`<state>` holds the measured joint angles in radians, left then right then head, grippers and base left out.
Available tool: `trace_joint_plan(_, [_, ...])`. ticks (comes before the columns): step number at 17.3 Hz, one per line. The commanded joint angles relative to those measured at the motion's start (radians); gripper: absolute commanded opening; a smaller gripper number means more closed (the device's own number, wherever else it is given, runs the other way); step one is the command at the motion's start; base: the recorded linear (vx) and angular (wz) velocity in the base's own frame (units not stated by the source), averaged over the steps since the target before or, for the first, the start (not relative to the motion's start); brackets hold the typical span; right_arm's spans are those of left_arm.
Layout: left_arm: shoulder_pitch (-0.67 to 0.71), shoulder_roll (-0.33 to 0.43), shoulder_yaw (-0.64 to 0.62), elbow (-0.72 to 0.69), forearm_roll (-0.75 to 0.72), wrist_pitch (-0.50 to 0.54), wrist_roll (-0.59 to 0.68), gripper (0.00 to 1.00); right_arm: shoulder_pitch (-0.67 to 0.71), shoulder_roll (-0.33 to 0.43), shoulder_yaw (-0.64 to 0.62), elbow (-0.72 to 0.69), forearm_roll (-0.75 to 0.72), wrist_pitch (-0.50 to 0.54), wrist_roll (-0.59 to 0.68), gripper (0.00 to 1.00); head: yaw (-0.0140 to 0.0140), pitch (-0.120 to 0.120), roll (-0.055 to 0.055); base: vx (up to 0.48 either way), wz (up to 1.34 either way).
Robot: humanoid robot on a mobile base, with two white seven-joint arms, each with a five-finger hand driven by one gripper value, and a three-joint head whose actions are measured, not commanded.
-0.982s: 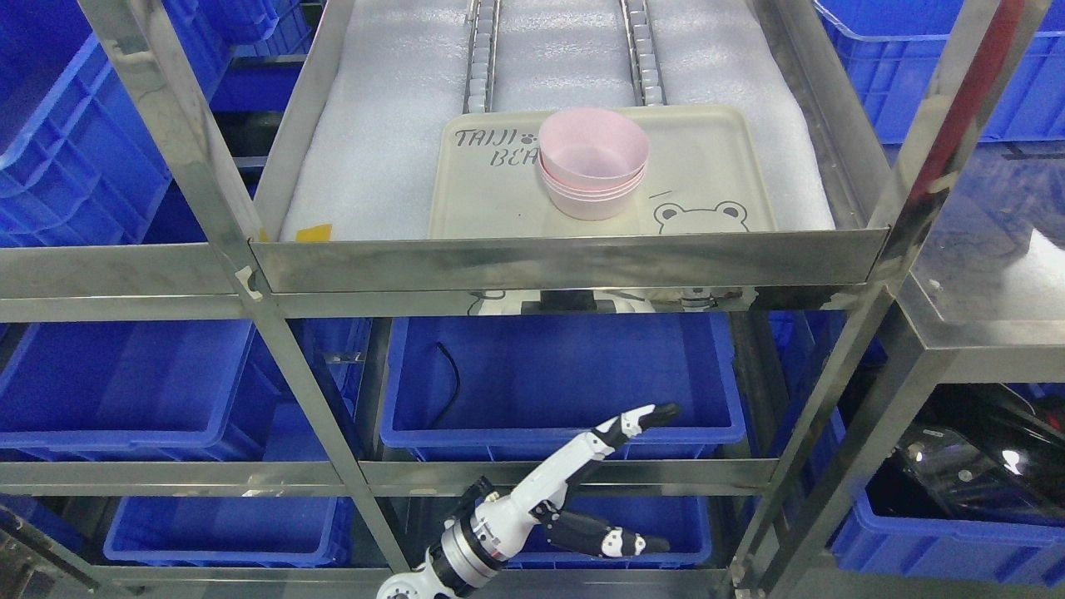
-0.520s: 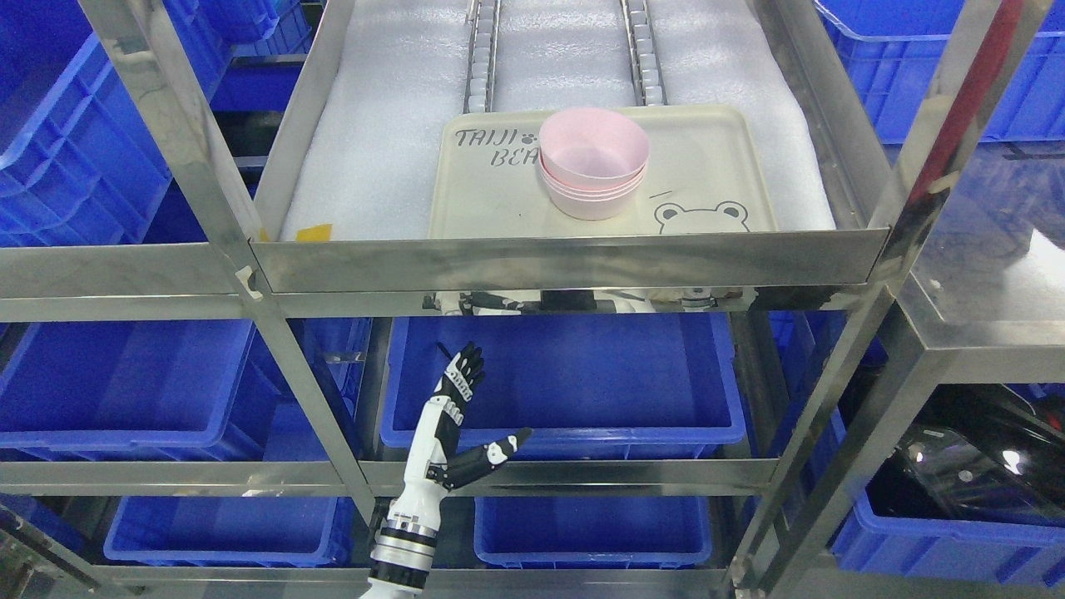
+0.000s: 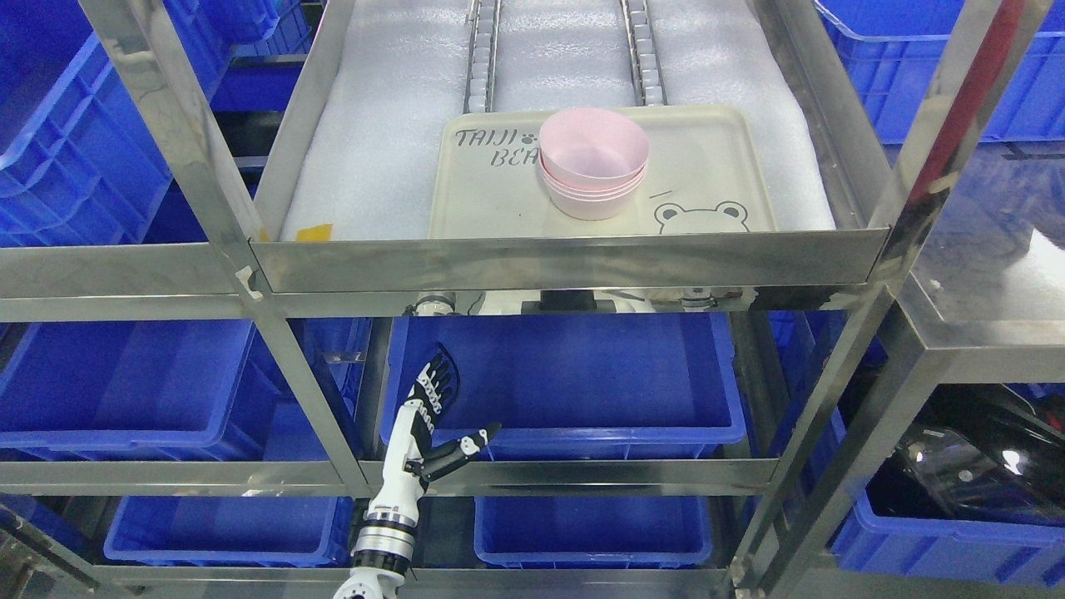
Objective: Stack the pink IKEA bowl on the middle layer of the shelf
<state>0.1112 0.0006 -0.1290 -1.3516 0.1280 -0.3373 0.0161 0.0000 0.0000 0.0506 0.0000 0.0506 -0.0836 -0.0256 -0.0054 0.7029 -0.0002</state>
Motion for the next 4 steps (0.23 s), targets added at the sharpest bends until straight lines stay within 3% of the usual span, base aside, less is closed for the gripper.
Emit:
trace_joint_plan(1, [-0.064, 0.017, 0.037, -0.031, -0.001, 0.037, 0.001, 1.00, 0.021, -0.017, 0.000, -0.017, 0.000, 0.001, 0.000, 1.00, 0.0000, 0.000, 0.000, 0.000, 0.00])
trace_joint_plan(4, [-0.071, 0.017, 0.009, -0.031, -0.001, 0.040, 0.001, 1.00, 0.021, -0.017, 0.000, -0.017, 0.000, 0.001, 0.000, 1.00, 0.0000, 0.000, 0.000, 0.000, 0.00])
